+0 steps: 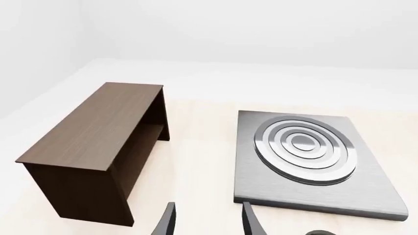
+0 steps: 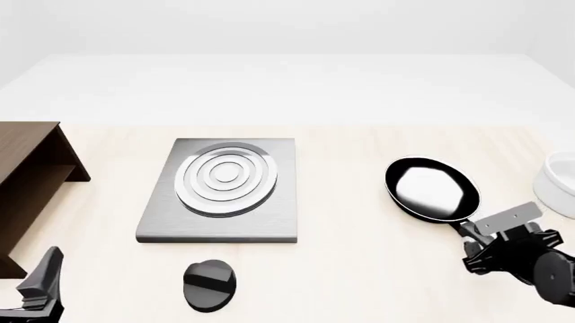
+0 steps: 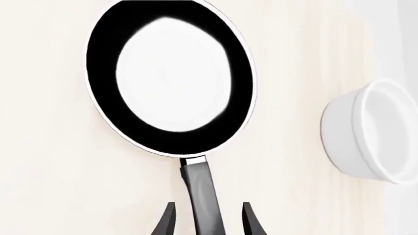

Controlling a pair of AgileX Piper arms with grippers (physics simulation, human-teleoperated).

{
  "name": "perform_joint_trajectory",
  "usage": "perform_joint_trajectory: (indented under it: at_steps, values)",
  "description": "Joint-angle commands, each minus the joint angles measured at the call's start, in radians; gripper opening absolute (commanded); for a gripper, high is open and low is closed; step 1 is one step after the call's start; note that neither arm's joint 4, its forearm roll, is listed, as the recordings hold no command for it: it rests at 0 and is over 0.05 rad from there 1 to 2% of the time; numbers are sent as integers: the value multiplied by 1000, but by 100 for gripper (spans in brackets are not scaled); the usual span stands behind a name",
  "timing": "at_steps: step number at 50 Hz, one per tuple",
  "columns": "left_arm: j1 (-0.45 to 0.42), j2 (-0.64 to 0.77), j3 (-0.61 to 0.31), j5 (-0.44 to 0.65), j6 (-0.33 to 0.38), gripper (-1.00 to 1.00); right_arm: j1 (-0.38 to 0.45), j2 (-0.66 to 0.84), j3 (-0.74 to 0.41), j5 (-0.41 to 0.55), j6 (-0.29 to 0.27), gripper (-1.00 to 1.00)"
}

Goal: Turn on the stove and put the frying pan on it.

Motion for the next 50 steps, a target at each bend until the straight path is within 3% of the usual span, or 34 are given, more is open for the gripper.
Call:
perform_joint_trajectory:
  at_steps: [1,16,17,23,24,29,31,35,37,40,46,47,50]
  values:
    - [0,0,1,1,0,100,-11,45,2,-38,-1,100]
    - [4,0,-11,15,-7,100,-30,117,8,-101,-9,100]
    - [3,0,-8,13,-7,100,-42,87,14,-111,-16,-100]
    - [3,0,0,6,-5,100,-19,58,23,-92,-5,-100]
    - [3,0,2,4,-3,100,-16,20,20,-77,18,-100]
    - [4,0,8,0,-4,100,-3,-56,33,-52,-25,-100]
    - [4,0,14,-6,-4,100,29,-123,12,28,8,-100]
    - [4,1,19,-10,-5,100,52,-234,-30,140,4,-100]
    - [5,1,20,-10,-6,100,53,-285,-52,181,-24,-100]
    - [5,2,20,-12,-8,100,76,-375,-120,301,-10,-100]
    - [5,2,20,-13,-8,100,96,-450,-178,383,-54,-100]
    - [5,2,22,-15,-8,100,106,-455,-177,376,-104,-100]
    - [4,1,18,-12,-8,100,143,-469,-198,420,-91,-100]
